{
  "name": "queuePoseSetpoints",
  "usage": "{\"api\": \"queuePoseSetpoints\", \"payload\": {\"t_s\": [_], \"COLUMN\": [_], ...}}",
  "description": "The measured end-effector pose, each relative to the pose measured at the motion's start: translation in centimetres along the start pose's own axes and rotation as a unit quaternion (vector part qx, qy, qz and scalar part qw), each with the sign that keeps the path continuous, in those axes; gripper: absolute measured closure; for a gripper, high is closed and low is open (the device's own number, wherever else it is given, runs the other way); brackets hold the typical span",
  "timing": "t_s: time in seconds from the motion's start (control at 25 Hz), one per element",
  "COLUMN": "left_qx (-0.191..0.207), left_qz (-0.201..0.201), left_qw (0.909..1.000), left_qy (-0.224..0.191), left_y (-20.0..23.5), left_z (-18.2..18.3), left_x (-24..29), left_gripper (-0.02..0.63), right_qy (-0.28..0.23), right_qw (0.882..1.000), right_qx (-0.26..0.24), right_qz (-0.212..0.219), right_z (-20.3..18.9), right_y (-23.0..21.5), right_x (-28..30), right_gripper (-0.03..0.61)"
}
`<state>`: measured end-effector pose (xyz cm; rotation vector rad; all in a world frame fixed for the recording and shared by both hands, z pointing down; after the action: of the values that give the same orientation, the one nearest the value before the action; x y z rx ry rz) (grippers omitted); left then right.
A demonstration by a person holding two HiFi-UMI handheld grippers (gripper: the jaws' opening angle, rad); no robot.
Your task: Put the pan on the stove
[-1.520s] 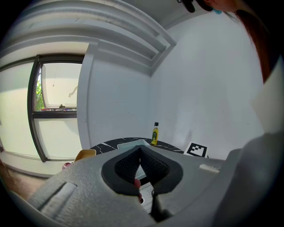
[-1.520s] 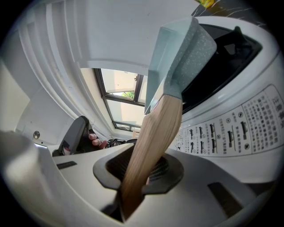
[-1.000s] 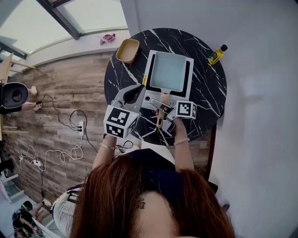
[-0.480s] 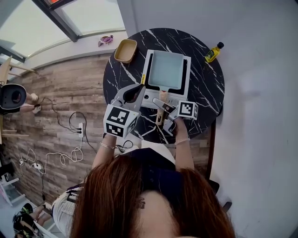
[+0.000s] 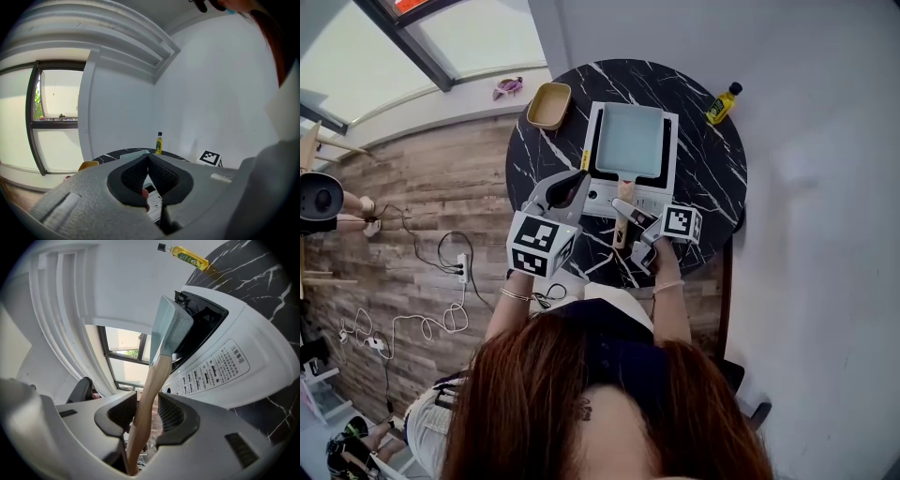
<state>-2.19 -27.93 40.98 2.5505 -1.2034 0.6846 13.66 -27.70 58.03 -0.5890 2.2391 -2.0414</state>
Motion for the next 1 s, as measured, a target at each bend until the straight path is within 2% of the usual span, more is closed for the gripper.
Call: {"api": "queuePoseSetpoints", "payload": {"t_s": [1.0], "left_qx": [0.009], "left_qz": [-0.015], "left_qw": [0.9997], "left_qy": [-0.018], "left_y": [-1.8], "left_z": [-0.1], "left_x": [-2.4], "left_gripper": [0.603], "right_qy": [-0.048], "right_qw": [0.998], "right_qx": [-0.015], "right_qz": [-0.035], "right_z": [-1.9], "right_y": [1.2], "right_x": [-3.2], "right_gripper": [0.465]}}
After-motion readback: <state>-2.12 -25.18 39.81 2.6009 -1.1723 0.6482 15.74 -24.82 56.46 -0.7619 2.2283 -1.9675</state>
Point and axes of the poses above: the fingertips, and each gripper's own axes: x forward along the fingers, y to its left, z out of its top, the point moved 7 cm from there along -x, backward along the fingers, and after that the axes turned 12 degrees about y, right-handed, at the moved point
